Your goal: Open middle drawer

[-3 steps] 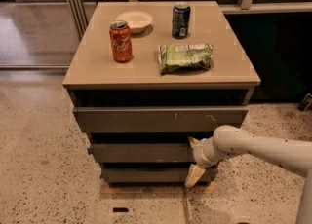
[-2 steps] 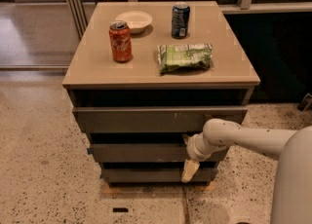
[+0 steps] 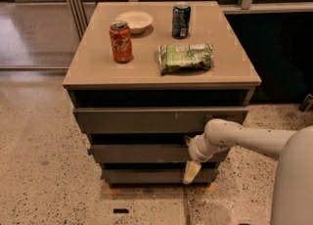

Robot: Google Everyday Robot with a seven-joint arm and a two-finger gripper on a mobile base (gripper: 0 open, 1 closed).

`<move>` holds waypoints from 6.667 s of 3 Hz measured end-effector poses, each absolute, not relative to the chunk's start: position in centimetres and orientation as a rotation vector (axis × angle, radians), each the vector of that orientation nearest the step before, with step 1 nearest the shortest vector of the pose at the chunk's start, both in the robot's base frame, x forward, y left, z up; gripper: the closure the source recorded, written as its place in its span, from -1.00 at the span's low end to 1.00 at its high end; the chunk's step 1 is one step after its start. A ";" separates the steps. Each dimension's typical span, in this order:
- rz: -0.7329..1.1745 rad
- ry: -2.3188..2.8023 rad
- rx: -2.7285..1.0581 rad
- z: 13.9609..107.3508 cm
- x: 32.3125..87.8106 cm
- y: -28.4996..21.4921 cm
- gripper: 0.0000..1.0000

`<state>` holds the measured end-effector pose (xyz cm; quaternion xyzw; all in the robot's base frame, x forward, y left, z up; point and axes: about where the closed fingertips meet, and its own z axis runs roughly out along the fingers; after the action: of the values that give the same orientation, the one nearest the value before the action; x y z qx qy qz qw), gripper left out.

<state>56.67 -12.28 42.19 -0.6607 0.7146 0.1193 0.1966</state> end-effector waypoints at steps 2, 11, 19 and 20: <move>0.431 2.050 -1.863 41.9 54.7 -12.9 -1.00; 0.631 2.050 -1.971 47.8 39.1 -13.5 -1.00; 0.600 2.067 -1.871 41.1 46.8 -13.8 -1.00; 0.626 2.081 -1.876 41.2 45.9 -14.2 -1.00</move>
Offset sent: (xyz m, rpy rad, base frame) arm -0.0315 -0.0118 0.0009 0.0160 0.1296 0.0059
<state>45.85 -14.16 41.18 -0.6474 0.7183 0.2160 0.1351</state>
